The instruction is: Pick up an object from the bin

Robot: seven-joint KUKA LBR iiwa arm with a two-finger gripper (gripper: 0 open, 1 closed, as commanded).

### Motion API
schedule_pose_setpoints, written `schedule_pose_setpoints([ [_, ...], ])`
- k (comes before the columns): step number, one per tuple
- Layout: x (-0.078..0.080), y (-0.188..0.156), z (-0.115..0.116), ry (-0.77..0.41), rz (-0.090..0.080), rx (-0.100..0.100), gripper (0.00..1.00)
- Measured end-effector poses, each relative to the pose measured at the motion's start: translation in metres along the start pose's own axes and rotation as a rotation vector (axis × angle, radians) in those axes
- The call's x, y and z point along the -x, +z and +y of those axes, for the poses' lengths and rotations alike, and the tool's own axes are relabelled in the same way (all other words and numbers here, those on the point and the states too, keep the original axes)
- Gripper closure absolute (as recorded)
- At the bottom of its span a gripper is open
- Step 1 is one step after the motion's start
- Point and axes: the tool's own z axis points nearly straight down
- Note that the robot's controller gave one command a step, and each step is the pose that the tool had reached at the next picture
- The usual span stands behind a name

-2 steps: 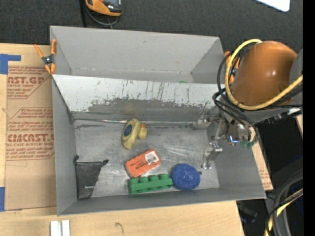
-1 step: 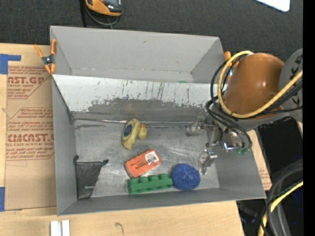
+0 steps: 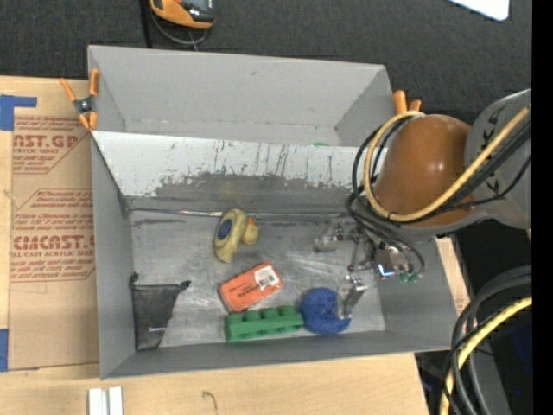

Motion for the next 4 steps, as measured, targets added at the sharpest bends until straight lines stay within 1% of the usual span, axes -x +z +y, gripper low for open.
schedule_pose_setpoints([
  [1,-0.004,0.086,-0.003,-0.024,0.009,0.000,1.00],
  [2,-0.004,0.086,-0.003,-0.024,0.008,0.000,1.00],
  [3,0.003,-0.075,-0.018,-0.041,0.001,0.000,1.00],
  [4,0.003,-0.074,-0.018,-0.041,0.002,0.001,1.00],
])
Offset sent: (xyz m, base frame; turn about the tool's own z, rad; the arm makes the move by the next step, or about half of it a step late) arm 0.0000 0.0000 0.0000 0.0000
